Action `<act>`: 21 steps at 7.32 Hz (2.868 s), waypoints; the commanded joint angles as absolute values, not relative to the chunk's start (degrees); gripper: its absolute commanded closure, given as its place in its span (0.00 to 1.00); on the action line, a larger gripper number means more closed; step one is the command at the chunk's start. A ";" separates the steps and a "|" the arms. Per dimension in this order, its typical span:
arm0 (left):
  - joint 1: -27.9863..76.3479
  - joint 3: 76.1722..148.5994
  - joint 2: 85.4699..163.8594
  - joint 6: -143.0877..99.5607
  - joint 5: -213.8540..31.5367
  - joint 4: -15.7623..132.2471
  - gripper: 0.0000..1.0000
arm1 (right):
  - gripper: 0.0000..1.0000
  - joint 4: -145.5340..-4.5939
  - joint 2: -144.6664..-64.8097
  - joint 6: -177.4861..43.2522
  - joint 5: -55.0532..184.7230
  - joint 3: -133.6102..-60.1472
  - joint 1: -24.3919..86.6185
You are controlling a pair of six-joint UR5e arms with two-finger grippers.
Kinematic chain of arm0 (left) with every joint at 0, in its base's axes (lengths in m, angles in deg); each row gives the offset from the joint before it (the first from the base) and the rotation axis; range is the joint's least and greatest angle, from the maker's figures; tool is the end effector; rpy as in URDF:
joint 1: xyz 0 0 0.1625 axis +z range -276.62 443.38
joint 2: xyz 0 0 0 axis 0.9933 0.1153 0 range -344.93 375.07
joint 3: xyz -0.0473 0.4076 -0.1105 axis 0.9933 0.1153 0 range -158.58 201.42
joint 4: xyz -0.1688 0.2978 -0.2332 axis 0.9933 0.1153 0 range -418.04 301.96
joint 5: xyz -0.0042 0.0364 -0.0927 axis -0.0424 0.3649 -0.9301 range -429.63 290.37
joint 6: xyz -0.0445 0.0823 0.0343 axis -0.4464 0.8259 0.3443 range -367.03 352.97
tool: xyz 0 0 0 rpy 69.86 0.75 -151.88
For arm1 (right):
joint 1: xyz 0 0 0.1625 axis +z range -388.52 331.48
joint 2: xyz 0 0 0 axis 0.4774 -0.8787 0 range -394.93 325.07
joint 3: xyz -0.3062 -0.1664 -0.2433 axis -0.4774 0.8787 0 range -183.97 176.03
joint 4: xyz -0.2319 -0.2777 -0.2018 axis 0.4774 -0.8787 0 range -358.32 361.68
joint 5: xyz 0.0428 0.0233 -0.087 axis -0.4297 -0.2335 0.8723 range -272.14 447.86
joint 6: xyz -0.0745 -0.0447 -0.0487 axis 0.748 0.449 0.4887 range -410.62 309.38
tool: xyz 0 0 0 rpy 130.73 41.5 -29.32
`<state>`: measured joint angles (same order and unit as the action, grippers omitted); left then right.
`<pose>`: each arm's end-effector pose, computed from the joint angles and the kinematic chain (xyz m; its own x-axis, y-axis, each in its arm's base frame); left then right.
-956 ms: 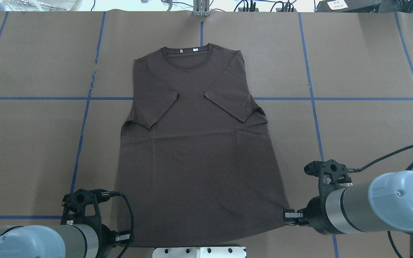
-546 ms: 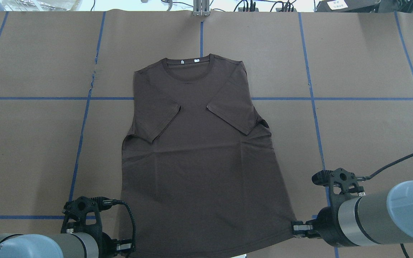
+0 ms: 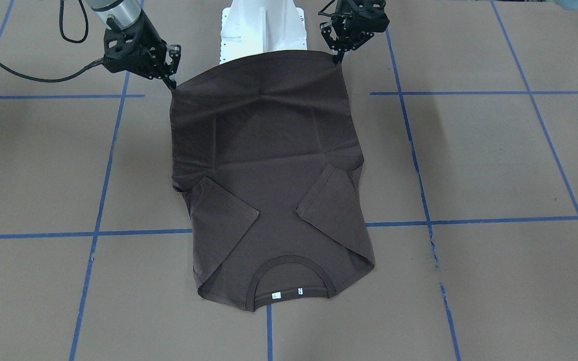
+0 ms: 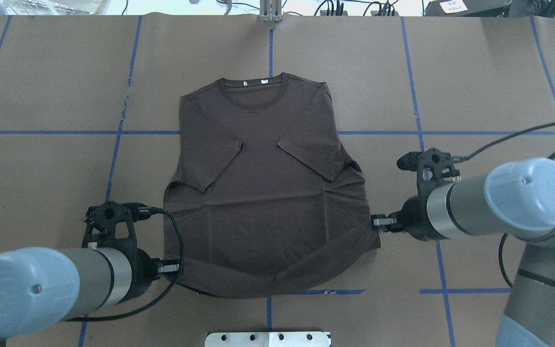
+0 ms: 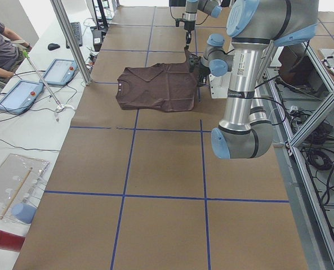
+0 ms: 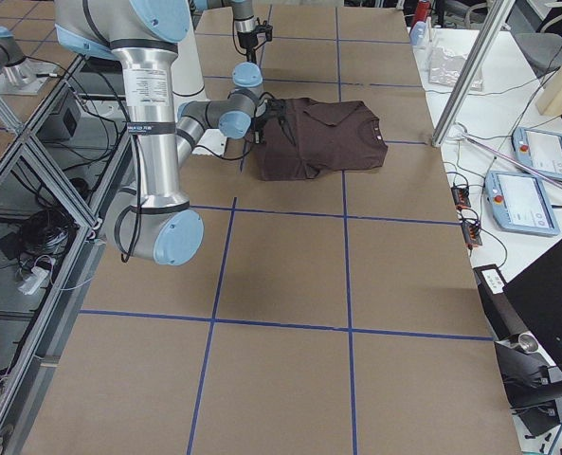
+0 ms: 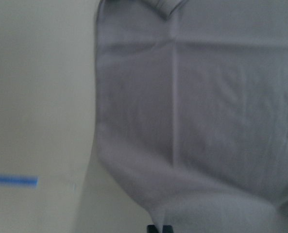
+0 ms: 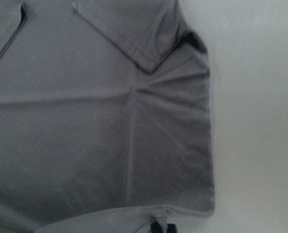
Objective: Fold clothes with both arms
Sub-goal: 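Lift the hem with both grippers and carry it toward the collar, then lay the hem down near the collar and open both grippers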
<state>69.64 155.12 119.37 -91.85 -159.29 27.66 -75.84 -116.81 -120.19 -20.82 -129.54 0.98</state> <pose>0.4073 -0.2374 0.2203 0.5944 -0.0524 -0.8024 0.1892 0.9790 0.0762 -0.3657 -0.3234 0.2820 0.5361 -0.0767 0.8407 -0.0510 0.9911 0.1229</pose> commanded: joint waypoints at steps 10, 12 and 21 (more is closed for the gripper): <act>40.31 112.77 134.59 -69.08 -162.00 52.59 1.00 | 1.00 -66.08 -85.84 -111.26 -26.58 -83.99 20.95; 40.14 110.90 135.13 -68.82 -161.74 52.71 1.00 | 1.00 -64.60 -83.46 -111.26 -26.58 -78.27 22.36; 39.61 104.12 139.79 -69.00 -161.73 55.86 0.55 | 0.00 -59.84 -78.52 -111.61 -26.49 -69.97 22.02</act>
<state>39.68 104.23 139.63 -68.98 -161.74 54.75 -59.92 -78.25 -111.46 -26.30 -69.77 22.15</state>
